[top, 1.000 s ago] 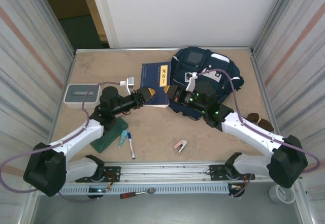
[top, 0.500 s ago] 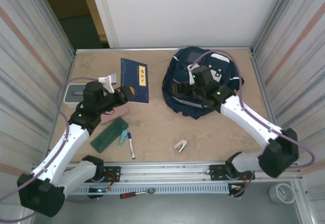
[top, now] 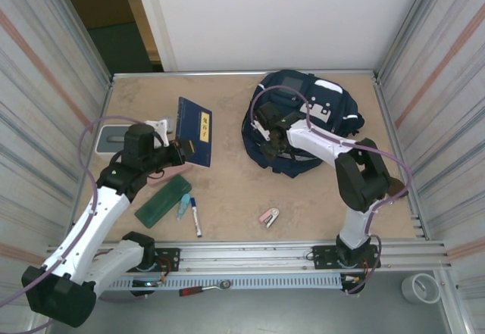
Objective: Pack the student bag
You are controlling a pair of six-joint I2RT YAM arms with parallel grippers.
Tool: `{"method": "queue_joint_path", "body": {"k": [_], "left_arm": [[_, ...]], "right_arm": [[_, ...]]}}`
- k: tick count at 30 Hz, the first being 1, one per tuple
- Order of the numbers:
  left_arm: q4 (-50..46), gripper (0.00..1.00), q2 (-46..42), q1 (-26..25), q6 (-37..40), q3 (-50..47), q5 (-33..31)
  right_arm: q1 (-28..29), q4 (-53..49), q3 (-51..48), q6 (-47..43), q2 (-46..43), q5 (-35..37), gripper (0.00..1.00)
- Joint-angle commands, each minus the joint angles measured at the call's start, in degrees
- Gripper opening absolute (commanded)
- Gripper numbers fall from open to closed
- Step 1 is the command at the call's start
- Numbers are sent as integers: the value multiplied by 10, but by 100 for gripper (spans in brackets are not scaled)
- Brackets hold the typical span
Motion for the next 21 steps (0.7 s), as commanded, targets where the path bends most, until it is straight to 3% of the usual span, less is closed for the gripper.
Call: {"method": "queue_joint_path", "body": {"k": [1,5,11,16,21], "left_arm": [[12,0,-8,3,11,-1,20],[18,0,-11,2,3,-9,31],[27,0,-13,2,-3,-23,37],[115,0,9,1,-47,-42,142],[206,0,93,-50,-114,-25,199]], "right_arm": [[8,-40,37,-30,26,43,41],[22,-54,67,-48,19,125,20],[54,-2,76,-101,-45,285,2],[53,103,75,-178,-104,365,0],[41,157,96,-199,-147,334,0]]}}
